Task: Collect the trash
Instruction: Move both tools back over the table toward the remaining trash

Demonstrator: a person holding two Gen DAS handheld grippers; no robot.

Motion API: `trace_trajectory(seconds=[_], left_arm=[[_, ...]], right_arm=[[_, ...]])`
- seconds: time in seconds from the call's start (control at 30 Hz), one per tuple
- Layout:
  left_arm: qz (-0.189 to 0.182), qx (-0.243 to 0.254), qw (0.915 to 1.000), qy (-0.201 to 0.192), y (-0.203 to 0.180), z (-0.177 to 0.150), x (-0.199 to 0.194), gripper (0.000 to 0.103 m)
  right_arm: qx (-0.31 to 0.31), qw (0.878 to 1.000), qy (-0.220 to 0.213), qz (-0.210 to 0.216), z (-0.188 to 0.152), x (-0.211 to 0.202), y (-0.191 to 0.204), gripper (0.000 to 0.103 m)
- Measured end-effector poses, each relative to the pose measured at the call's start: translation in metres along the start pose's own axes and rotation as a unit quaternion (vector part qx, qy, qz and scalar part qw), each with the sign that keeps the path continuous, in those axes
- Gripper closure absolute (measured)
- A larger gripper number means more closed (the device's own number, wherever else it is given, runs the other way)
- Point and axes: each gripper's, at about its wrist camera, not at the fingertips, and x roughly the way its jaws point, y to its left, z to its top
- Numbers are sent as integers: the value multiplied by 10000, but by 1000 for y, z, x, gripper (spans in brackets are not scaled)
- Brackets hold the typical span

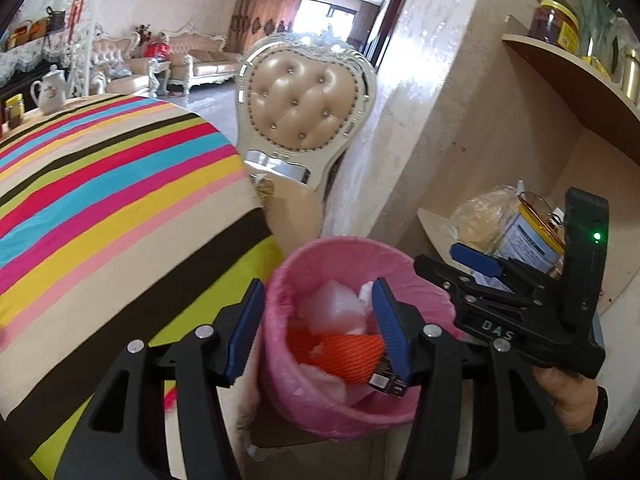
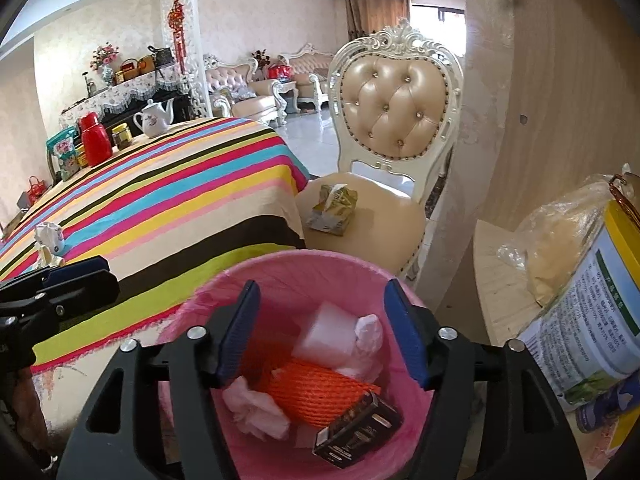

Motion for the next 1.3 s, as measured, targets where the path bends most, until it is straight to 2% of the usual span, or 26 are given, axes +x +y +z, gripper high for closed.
trace_trajectory(seconds=[0.3,0.57,0.87,1.3], left_arm=[[515,-192,9981,-283,37,-7,-35,43],[1093,-416,9914,-588,74,-13,-74,38],[1999,-586,9753,-736,114,-21,-108,34],[2696,-895,9548,-872,167,-33,-142,34]], right_arm=[[-202,9991,-125,358,1,-3,38,33],[-365,9967,-198,704,1,-7,74,31],[-598,9935,-184,955,2,-4,114,29],[-873,9879,-181,1272,12,6,167,25]])
